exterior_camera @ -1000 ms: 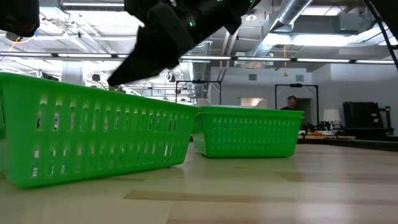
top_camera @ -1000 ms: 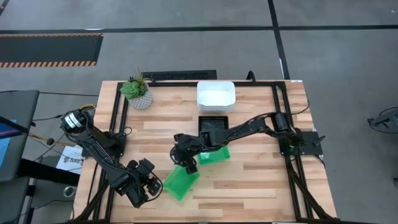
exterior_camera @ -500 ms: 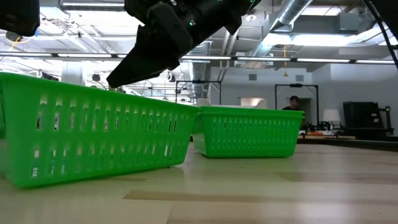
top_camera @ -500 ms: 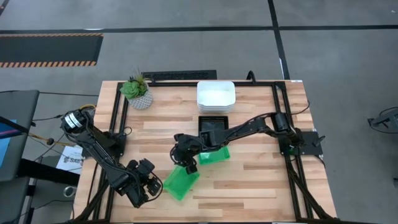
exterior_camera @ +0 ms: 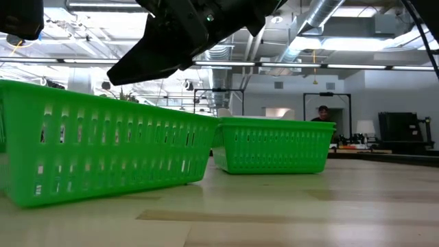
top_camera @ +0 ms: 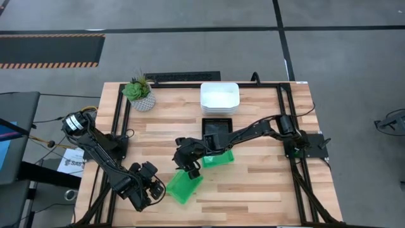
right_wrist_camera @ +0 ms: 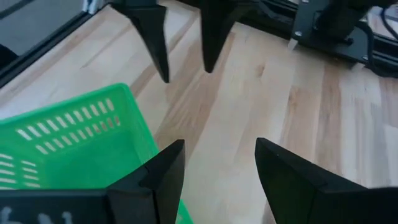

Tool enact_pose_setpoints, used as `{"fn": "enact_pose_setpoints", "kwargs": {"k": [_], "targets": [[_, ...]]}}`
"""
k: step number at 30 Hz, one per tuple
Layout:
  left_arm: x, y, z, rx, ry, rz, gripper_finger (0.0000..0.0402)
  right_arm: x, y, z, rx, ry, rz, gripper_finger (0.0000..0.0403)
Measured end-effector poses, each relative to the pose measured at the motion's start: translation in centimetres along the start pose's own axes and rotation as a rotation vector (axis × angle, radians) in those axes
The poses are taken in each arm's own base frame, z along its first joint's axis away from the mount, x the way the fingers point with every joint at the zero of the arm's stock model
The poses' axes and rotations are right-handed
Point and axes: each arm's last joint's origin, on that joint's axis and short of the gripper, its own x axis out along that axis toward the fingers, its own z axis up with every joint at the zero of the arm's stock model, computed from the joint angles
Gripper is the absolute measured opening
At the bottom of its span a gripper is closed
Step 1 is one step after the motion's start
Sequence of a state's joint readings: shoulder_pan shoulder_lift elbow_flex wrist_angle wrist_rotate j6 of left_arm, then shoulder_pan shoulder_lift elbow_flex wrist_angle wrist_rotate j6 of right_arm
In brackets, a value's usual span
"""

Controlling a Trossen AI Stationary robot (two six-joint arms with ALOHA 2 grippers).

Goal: Stack baskets by color
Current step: Stack the left green bin on the top green bin

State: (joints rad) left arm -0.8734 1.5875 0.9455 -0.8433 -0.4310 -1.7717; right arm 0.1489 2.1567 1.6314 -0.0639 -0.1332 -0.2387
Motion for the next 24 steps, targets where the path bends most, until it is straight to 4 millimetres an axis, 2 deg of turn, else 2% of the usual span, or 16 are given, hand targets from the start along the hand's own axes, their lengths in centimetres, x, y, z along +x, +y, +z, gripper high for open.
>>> {"fn": "enact_pose_setpoints", "kwargs": {"k": [8,24], "targets": [[-0.2,0.1,0.1,0.018,0.006,0.006,0.0224,0.0,0.0,0.0,-0.003,0.002,0.002,0.0219],[-4.8,2.9,3.1,0.011,-0.111,-0.065,0.0224,0.0,0.0,0.0,-0.03,0.001,0.001,0.0219]]}}
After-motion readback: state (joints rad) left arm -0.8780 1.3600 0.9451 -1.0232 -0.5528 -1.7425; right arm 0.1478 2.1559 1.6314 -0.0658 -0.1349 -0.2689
